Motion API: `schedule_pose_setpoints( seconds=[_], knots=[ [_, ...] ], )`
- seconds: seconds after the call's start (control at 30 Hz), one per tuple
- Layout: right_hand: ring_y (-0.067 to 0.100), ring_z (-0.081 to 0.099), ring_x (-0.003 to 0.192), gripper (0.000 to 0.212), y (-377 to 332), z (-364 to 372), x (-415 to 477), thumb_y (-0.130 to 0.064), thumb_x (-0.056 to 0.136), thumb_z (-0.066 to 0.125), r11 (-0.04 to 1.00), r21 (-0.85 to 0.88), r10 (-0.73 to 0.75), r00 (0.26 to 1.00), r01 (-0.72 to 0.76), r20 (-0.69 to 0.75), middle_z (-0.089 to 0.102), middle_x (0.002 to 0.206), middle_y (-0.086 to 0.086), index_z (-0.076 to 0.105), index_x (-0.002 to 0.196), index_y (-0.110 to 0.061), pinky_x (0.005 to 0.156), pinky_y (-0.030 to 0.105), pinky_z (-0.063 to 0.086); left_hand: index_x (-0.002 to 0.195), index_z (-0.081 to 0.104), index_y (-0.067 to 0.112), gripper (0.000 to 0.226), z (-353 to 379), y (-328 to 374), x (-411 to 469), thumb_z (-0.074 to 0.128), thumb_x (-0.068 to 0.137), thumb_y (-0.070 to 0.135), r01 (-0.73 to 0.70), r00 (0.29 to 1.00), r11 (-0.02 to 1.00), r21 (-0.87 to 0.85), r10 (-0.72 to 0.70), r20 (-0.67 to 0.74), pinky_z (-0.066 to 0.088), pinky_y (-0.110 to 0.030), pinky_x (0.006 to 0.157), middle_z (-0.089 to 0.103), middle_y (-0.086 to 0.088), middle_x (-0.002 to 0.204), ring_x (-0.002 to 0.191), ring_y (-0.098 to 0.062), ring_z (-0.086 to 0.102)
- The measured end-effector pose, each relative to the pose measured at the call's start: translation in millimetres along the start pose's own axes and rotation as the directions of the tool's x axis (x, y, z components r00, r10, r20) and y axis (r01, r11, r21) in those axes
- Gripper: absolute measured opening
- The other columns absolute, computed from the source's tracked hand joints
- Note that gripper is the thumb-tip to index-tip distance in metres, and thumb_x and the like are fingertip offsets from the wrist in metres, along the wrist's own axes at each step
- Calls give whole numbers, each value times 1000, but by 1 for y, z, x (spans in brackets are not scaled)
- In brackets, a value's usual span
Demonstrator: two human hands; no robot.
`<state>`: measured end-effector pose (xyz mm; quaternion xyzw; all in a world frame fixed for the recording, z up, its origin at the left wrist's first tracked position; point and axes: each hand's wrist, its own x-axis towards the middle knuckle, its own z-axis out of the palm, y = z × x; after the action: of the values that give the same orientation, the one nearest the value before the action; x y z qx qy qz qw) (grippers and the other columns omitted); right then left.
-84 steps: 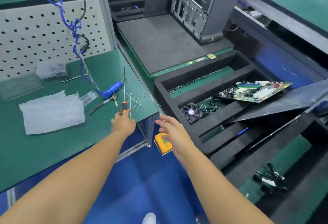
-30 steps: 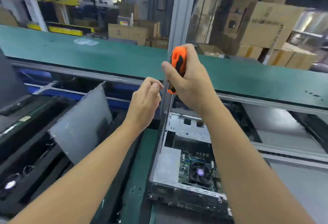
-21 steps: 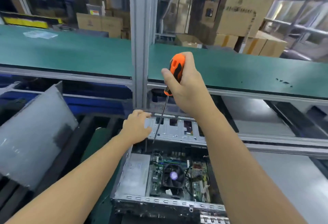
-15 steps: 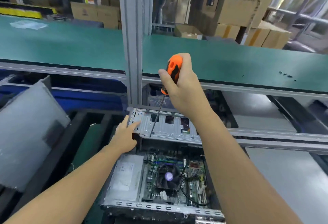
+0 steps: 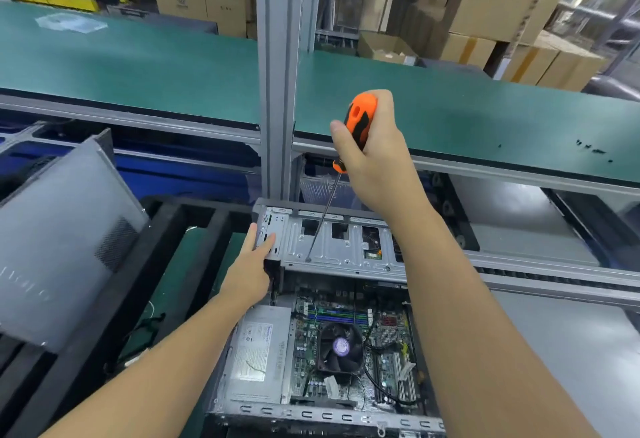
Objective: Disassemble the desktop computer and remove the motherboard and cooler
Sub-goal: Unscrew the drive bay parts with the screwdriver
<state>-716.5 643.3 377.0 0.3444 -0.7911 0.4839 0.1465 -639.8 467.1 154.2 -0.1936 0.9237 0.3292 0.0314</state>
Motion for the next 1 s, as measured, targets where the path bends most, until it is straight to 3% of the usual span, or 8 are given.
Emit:
schedule_pose_setpoints(
  seconds=[0.1,0.17,0.23,0.33,0.47,0.7,0.8,1.0],
  knots=[
    [5,45,52,19,4,4,0,-30,100,53,1000,-5,10,1000,-10,25,41,63,-13,35,100,-25,49,16,39,156,21,37,90,6,-4,-3,39,84,-14,27,1000,1000,2,-27,-13,49,-36,61,-12,20,163,85,-27,64],
    [5,44,52,20,7,9,-2,-31,101,53,1000,-18,11,998,-10,67,44,62,-17,34,100,-26,49,17,39,156,19,38,88,7,1,-4,44,85,-7,55,998,998,28,-54,-27,47,-33,64,-13,17,163,100,-27,61],
    [6,43,52,20,13,16,-6,-34,101,52,999,-33,11,994,-7,108,43,62,-13,33,101,-28,49,21,39,154,21,36,78,9,5,-4,51,87,9,49,997,986,159,-37,-72,46,-38,94,-10,7,166,139,-30,34],
    [6,43,51,21,25,27,-13,-36,101,51,998,-60,36,983,-26,182,42,65,-6,32,104,-30,48,17,38,134,52,28,50,8,6,-4,58,86,19,-170,947,948,269,232,-221,20,-44,114,22,-4,162,150,-23,16],
    [9,44,52,22,49,45,-30,-37,101,51,993,-91,97,964,-77,246,49,67,-2,32,109,-29,50,22,37,112,69,29,29,6,18,7,68,86,16,-499,775,843,201,537,-333,30,-37,101,59,12,130,129,-11,47],
    [22,58,64,23,78,56,-48,-38,101,52,978,-107,199,947,-177,252,52,70,0,31,110,-33,52,29,40,101,75,20,11,15,31,27,68,93,24,-464,883,877,-129,445,-150,46,-20,83,70,13,95,87,-1,60],
    [24,60,68,23,80,58,-47,-38,101,52,977,-102,210,944,-189,256,54,72,2,31,111,-32,54,31,41,95,76,21,9,17,28,31,67,93,22,-412,908,897,-160,390,-152,38,-3,74,72,13,90,86,0,60],
    [16,48,59,24,78,58,-45,-38,101,52,982,-100,180,947,-159,267,48,71,-3,32,113,-30,54,29,37,97,74,24,8,19,26,32,67,93,24,-388,918,900,-198,358,-172,37,-2,73,70,17,91,88,6,58]
  ],
)
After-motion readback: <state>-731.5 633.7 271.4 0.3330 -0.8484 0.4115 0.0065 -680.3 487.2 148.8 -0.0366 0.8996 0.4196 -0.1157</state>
